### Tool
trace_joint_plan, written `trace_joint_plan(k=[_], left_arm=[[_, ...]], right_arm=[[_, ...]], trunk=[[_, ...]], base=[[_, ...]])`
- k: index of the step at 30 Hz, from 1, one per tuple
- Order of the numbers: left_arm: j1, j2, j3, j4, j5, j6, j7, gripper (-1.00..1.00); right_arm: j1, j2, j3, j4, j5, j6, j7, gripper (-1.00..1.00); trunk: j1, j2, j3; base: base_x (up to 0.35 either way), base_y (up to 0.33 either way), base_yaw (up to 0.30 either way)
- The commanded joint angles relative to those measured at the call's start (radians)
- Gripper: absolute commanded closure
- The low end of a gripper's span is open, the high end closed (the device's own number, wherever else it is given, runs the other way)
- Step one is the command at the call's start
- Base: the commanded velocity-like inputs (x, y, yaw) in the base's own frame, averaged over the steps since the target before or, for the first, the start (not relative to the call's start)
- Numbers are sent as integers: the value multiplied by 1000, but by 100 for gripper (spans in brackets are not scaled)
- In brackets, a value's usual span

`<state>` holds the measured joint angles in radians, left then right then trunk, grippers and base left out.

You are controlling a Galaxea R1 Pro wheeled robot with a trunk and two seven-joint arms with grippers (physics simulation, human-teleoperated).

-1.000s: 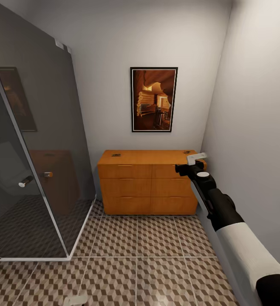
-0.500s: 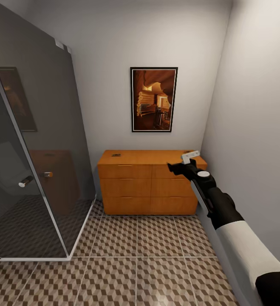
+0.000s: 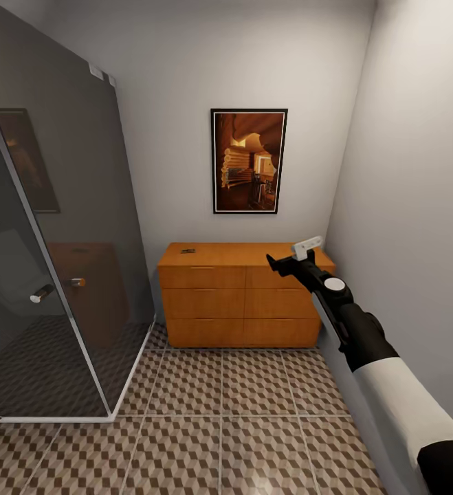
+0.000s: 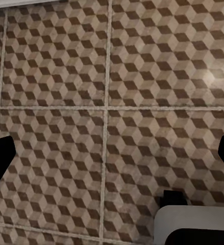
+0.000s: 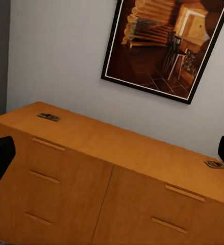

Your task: Take the four mousetraps from the cabinet in the bathroom and place them on the bathroom floor. Make sure all four end up on the same floor surface, and ensure that at least two of them are either under or directly next to the same bathroom sink.

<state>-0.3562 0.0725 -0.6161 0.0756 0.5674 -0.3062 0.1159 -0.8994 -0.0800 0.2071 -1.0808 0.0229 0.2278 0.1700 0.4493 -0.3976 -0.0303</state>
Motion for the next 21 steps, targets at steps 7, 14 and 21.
trace_joint_plan(k=[7,14,21], left_arm=[[-1,1,-5,3,0,-4,4,-100],[-1,-1,-5,2,0,-4,4,-100],[-1,-2,-5,2,0,-2,4,-100]], right_arm=[[0,-13,-1,-18,1,-18,2,-100],[0,-15,-2,-25,2,-20,1,-100],[2,-15,-1,-23,2,-21,0,-100]], trunk=[[1,-2,-2],[1,-2,-2],[1,-2,-2]], base=[[0,0,0],[62,0,0],[224,0,0]])
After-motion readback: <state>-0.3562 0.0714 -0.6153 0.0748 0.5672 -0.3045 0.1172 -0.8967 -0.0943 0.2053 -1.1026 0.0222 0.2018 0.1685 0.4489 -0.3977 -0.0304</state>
